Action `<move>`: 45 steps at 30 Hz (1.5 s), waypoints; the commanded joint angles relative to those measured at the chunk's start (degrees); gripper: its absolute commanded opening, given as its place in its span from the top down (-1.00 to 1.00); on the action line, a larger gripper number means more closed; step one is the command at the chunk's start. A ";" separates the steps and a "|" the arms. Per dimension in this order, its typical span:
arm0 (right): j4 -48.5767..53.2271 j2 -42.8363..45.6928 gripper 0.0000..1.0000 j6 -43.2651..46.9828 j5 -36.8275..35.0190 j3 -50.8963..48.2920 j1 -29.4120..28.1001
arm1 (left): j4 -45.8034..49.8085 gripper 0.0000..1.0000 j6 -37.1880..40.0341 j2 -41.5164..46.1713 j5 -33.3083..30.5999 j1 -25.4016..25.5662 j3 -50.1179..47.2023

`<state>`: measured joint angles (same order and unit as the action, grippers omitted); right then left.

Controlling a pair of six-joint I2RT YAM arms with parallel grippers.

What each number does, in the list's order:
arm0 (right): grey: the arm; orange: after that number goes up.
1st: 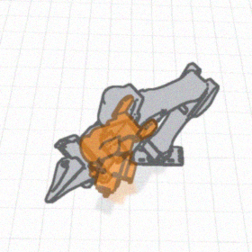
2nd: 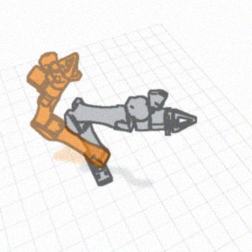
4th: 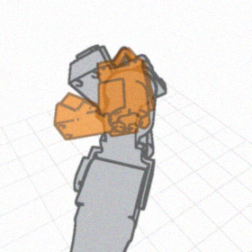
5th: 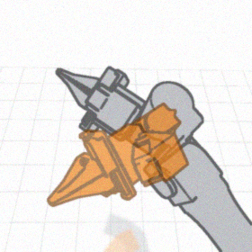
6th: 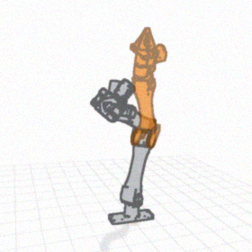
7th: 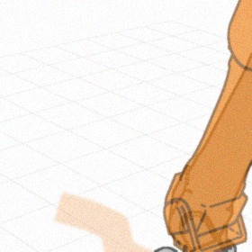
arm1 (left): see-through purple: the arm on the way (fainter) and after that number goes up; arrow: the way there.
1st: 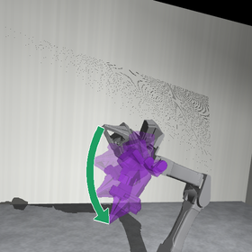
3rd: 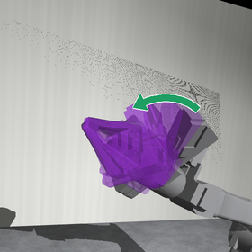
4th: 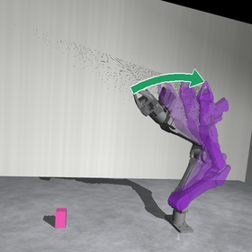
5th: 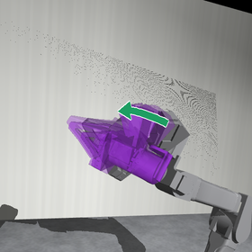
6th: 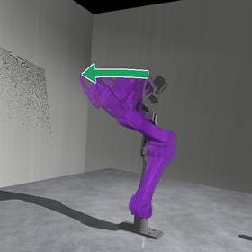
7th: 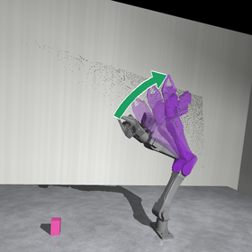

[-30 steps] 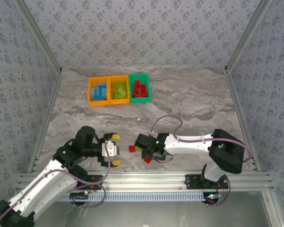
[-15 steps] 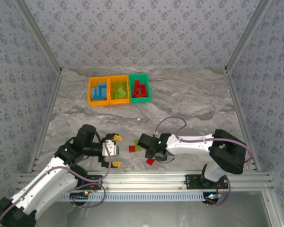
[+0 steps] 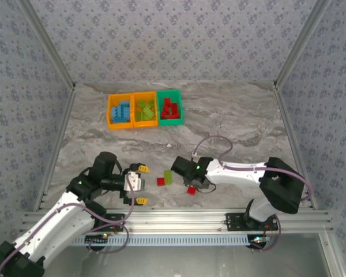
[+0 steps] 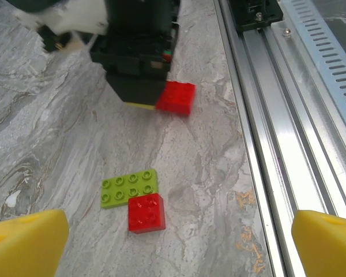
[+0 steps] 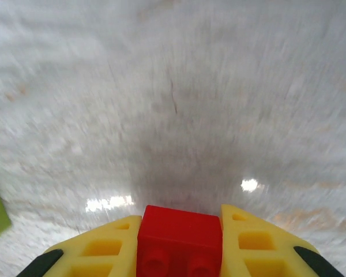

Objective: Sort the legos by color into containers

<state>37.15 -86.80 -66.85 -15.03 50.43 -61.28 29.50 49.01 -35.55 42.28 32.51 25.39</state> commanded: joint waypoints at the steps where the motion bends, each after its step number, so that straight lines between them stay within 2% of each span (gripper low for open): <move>1: -0.50 2.00 0.56 15.36 -10.99 6.37 1.88 | -4.52 -0.99 -0.10 1.70 2.39 -0.80 -0.60; 4: -6.02 -0.35 0.57 30.04 -14.04 12.54 4.02 | -8.93 -0.99 -2.14 4.09 2.02 -1.59 -1.98; 7: -11.84 -3.96 0.57 38.78 -12.27 17.37 7.80 | -13.76 -0.98 -6.65 6.37 -0.56 -2.37 -3.20; 10: -18.05 -8.74 0.57 42.02 -7.54 22.93 12.14 | -17.70 -0.99 -12.18 8.78 -4.44 -2.45 -4.22; 14: -23.86 -16.78 0.57 46.54 -9.02 30.15 15.75 | -21.84 -0.98 -21.08 10.24 -12.86 -2.45 -3.73; 18: -28.99 -26.55 0.56 50.73 -7.06 39.92 20.04 | -22.69 -0.99 -29.86 8.00 -21.25 -2.97 -1.29; 21: -26.81 -35.21 0.52 52.31 -4.87 51.18 22.11 | -20.68 -0.99 -36.13 4.18 -25.37 -3.88 2.38; 24: -21.39 -42.40 0.34 53.14 -4.32 62.93 22.98 | -17.18 -0.99 -39.87 -0.09 -26.64 -4.63 6.33; 27: -16.02 -45.71 -0.10 54.03 -3.38 70.62 23.13 | -14.52 -0.98 -42.33 -3.22 -28.04 -5.28 8.91; 28: -15.33 -45.40 -0.23 54.80 -3.26 71.44 23.02 | -13.48 -0.98 -42.84 -3.93 -28.76 -5.48 9.76; 32: -12.52 -39.88 -0.25 56.38 -3.65 69.25 22.93 | -9.94 -0.98 -43.26 -6.35 -32.25 -6.50 12.43; 34: -12.81 -34.42 -0.23 56.64 -3.73 63.98 22.76 | -9.83 -0.98 -45.54 -7.30 -34.64 -8.03 12.71; 37: -18.70 -20.47 -0.23 56.79 -2.83 48.30 21.73 | -8.15 -0.98 -49.74 -9.96 -35.25 -11.57 14.14; 42: -14.05 0.33 -0.29 56.80 4.03 30.52 18.82 | 4.35 -0.83 -64.75 -19.32 -42.05 -13.01 23.00; 45: -5.74 11.23 -0.44 56.89 6.89 22.84 15.20 | 10.23 -0.79 -76.12 -22.76 -43.06 -11.96 25.76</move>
<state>22.85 -82.32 -10.70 -13.13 78.76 -43.22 30.39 -12.99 -56.69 2.66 19.94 48.14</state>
